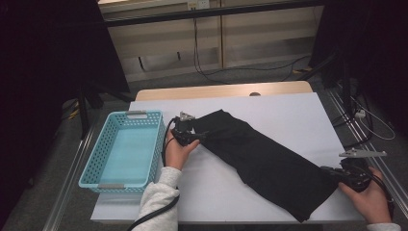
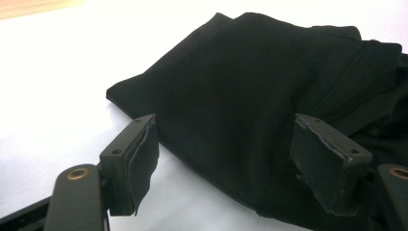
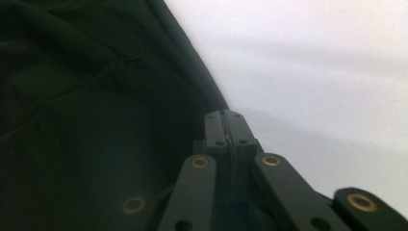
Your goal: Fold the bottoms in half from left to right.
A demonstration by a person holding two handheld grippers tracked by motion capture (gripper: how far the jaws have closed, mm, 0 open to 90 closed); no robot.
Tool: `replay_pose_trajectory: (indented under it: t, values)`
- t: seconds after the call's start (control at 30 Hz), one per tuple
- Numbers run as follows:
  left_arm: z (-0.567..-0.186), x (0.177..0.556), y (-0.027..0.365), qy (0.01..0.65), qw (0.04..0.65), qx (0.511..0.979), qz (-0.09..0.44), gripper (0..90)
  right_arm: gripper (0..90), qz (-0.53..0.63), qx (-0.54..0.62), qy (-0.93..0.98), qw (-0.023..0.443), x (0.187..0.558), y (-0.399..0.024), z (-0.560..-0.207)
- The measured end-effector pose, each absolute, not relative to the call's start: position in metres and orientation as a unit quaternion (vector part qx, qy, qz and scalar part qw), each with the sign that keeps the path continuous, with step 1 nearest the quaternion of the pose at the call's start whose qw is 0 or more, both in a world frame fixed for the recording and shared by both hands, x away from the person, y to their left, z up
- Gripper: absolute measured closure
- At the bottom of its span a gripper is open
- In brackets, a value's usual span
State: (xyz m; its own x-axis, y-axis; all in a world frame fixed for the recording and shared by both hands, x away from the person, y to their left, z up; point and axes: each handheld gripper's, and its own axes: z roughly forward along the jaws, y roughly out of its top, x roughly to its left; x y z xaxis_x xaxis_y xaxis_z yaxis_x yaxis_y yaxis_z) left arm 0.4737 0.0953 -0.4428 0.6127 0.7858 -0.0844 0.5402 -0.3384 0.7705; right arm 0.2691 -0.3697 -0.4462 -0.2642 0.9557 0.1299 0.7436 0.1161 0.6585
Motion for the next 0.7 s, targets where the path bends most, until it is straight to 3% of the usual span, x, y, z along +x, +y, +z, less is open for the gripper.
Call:
replay_pose_trajectory:
  t: [0.57, 0.7]
  values:
    - [-0.443, 0.473, 0.094, 0.409, 0.399, 0.806, 0.154, 25.3, 90.0, 0.316, 0.592, 0.723, 0.162, 0.251, -0.383, -0.443]
    - [-0.444, 0.473, 0.095, 0.411, 0.397, 0.806, 0.156, 23.7, 77.6, 0.324, 0.574, 0.733, 0.170, 0.258, -0.377, -0.442]
